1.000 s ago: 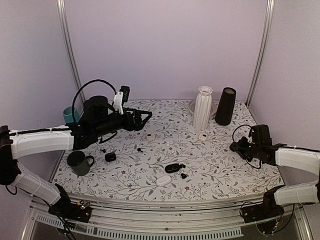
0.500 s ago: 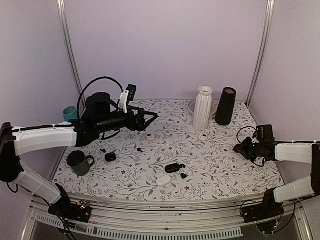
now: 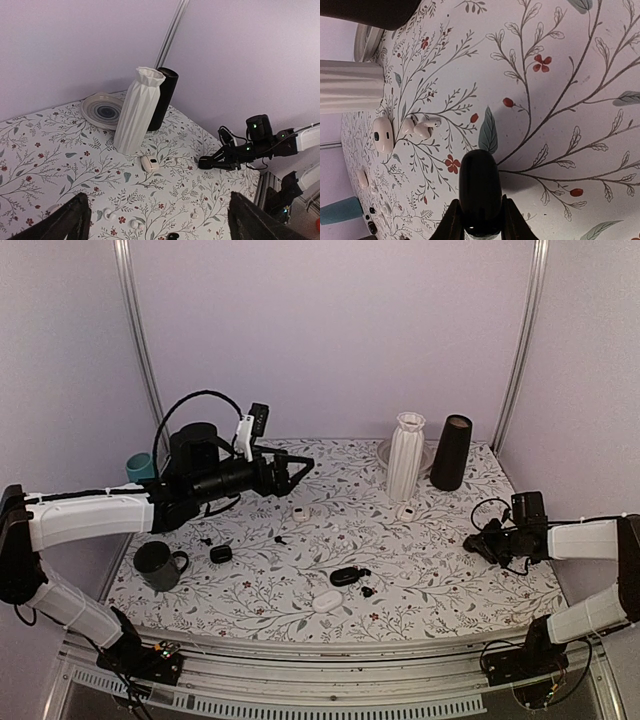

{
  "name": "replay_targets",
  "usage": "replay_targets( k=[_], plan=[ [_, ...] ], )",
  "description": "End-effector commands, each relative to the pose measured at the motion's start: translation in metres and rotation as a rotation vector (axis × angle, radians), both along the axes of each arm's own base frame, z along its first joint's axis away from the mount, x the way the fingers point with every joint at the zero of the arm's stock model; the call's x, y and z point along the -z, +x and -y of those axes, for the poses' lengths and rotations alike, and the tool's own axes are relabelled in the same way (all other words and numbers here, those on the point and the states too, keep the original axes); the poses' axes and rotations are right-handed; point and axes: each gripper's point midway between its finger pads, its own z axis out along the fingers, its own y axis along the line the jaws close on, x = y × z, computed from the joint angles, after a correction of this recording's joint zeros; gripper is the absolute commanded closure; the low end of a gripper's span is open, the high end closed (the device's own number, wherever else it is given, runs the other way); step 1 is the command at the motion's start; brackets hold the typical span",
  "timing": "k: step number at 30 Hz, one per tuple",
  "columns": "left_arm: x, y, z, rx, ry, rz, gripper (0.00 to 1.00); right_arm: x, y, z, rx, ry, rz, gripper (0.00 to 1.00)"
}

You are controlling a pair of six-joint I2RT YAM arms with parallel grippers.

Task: Insert the wireless bluetooth earbuds into the charging case
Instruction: Place the charging case with the earbuds at the center of the board.

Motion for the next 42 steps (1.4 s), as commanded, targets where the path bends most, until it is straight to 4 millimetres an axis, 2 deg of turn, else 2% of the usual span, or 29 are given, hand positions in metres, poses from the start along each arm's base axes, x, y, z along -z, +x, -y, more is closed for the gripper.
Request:
replay_targets(
  k=[1, 3, 10, 19, 23, 27, 33, 37, 42],
  plan=[
    [-0.006, 0.011, -0.009, -0.059, -0.025, 0.016, 0.04, -0.002, 0.004, 0.003, 0.002, -0.011, -0.002, 0.84],
    [-0.006, 0.012, -0.01, -0.069, -0.022, 0.016, 0.04, -0.001, 0.005, 0.004, 0.002, -0.014, -0.005, 0.82],
    [-0.005, 0.017, -0.01, -0.086, -0.009, 0.017, 0.04, -0.001, 0.006, 0.009, 0.007, -0.053, -0.022, 0.63],
    [-0.004, 0.02, -0.011, -0.091, -0.001, 0.024, 0.04, -0.014, 0.009, 0.016, 0.007, -0.107, -0.005, 0.41],
    [-0.005, 0.02, -0.01, -0.085, 0.018, 0.038, 0.04, -0.019, 0.008, 0.02, 0.014, -0.129, 0.0, 0.26],
    [-0.007, 0.021, -0.011, -0.083, 0.018, 0.043, 0.04, -0.027, 0.007, 0.024, 0.017, -0.159, 0.008, 0.13],
    [-0.005, 0.019, -0.009, -0.07, 0.012, 0.033, 0.04, -0.053, 0.011, 0.026, -0.012, -0.202, 0.081, 0.04],
    [0.001, 0.018, -0.008, -0.062, 0.012, 0.004, 0.04, -0.078, 0.013, 0.008, -0.086, -0.21, 0.167, 0.04],
    [0.011, 0.014, -0.008, -0.05, 0.007, -0.04, 0.04, -0.101, 0.014, -0.038, -0.227, -0.21, 0.252, 0.06]
  ],
)
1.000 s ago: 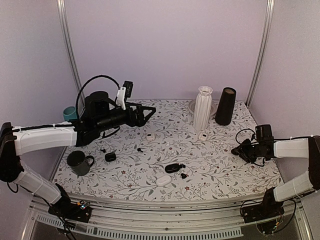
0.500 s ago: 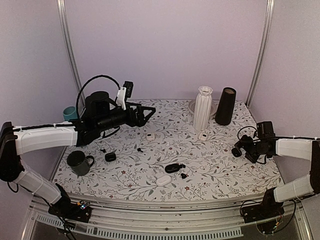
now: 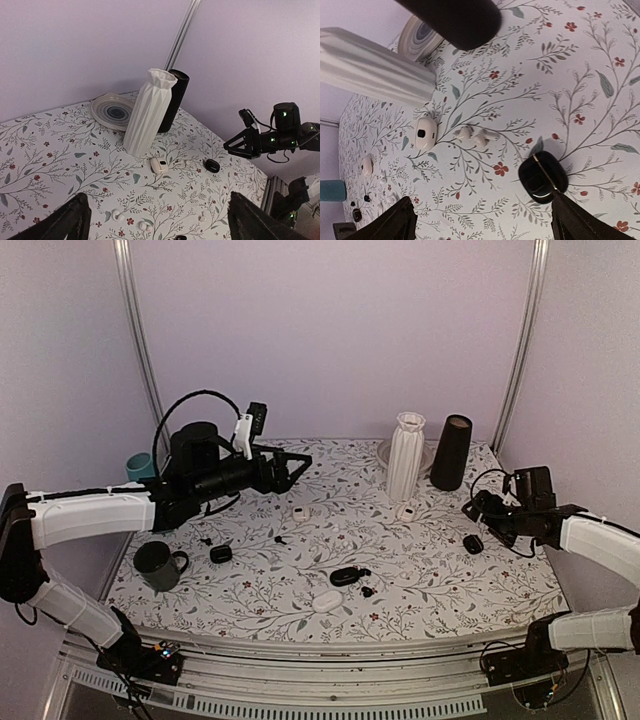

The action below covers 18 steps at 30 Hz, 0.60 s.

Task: Insert the wireless bluetooth earbuds into the charging case
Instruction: Place the charging case with the earbuds at the center of the board, then pick up the charging case from the center of the board.

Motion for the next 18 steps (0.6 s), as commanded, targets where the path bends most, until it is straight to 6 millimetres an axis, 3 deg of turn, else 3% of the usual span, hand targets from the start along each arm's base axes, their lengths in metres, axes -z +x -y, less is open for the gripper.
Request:
replay_targets(
  k=[1, 5, 9, 14, 18],
  plan=[
    [0.011, 0.002, -0.001, 0.005, -0.006, -0.05, 0.04, -0.028, 0.003, -0.041, -0.143, -0.021, 0.085, 0.07],
    [0.022, 0.0, -0.002, 0.01, 0.003, -0.087, 0.04, -0.035, -0.003, -0.088, -0.284, -0.039, 0.104, 0.12],
    [0.044, -0.005, 0.0, 0.027, 0.021, -0.165, 0.04, -0.029, -0.013, -0.125, -0.398, -0.049, 0.081, 0.19],
    [0.089, -0.023, 0.01, 0.092, 0.086, -0.295, 0.06, -0.023, -0.02, -0.148, -0.461, -0.027, 0.06, 0.25],
    [0.131, -0.049, 0.021, 0.133, 0.186, -0.382, 0.09, -0.019, -0.024, -0.158, -0.495, -0.02, 0.053, 0.26]
  ],
)
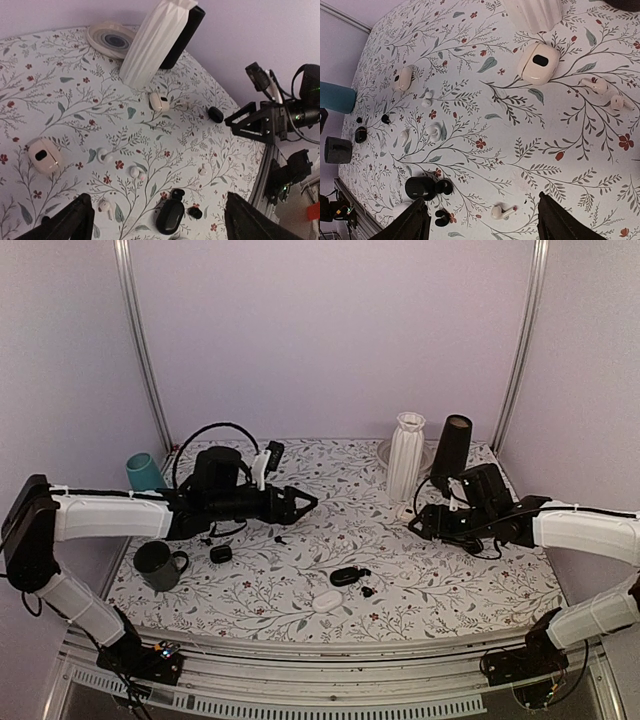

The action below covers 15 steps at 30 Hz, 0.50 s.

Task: Insert the wireless bluetooth earbuds into the charging case
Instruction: Pick up the charging case from the center of the board.

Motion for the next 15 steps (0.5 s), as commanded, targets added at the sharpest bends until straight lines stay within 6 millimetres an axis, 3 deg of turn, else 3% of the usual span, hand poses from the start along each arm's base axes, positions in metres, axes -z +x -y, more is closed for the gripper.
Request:
replay_targets(
  k=[1, 8, 15],
  plan=[
    [0.057, -0.037, 0.01, 0.073, 0.127, -0.139, 0.1, -0.01, 0.004, -0.016, -0.038, 0.026, 0.031, 0.26],
    [0.104, -0.071, 0.018, 0.136, 0.298, -0.194, 0.17, -0.005, 0.008, -0.021, -0.064, 0.016, 0.038, 0.26],
    [0.125, -0.072, 0.041, 0.199, 0.421, -0.17, 0.29, -0.011, 0.013, -0.024, -0.068, 0.022, 0.067, 0.26]
  ],
)
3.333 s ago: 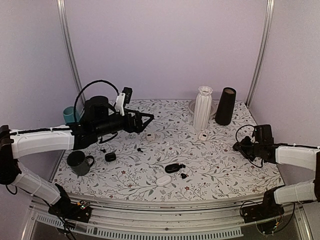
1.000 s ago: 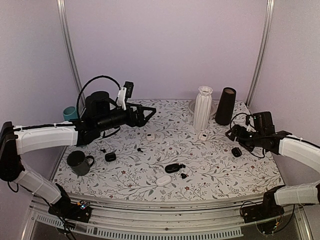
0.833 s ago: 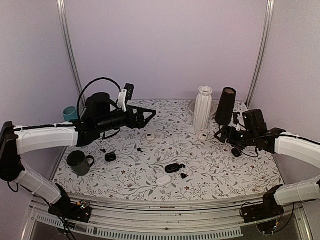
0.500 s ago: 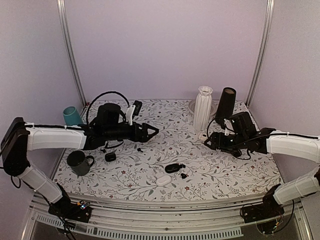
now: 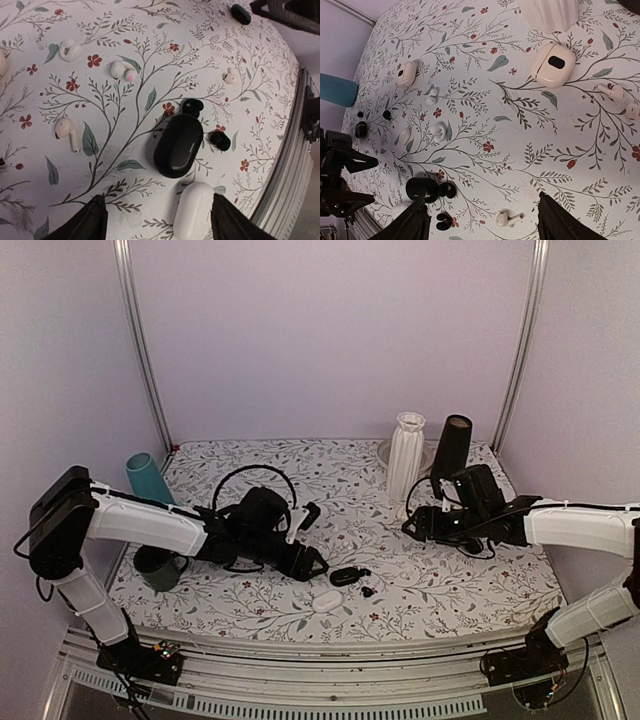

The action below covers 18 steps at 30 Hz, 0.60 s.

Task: Insert the wireless bluetooth earbuds into the charging case
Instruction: Pick up the charging case from the center of the board.

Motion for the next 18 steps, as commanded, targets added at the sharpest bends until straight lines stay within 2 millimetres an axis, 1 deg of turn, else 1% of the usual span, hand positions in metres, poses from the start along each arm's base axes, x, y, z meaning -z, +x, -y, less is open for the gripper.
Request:
replay_targets(
  k=[1, 7, 14, 18],
  plan=[
    [0.008, 0.002, 0.02, 0.075, 0.098, 0.052, 0.31, -0.022, 0.012, -0.01, -0.018, 0.029, 0.076, 0.25],
    [0.022, -0.001, 0.039, 0.179, 0.177, 0.077, 0.35, -0.027, 0.01, -0.006, -0.011, 0.027, 0.095, 0.25],
    [0.033, -0.003, 0.051, 0.248, 0.229, 0.087, 0.39, -0.033, 0.008, 0.0, 0.008, 0.03, 0.12, 0.25],
    [0.036, -0.005, 0.06, 0.286, 0.257, 0.104, 0.4, -0.039, 0.01, 0.0, 0.01, 0.03, 0.139, 0.25]
  ],
)
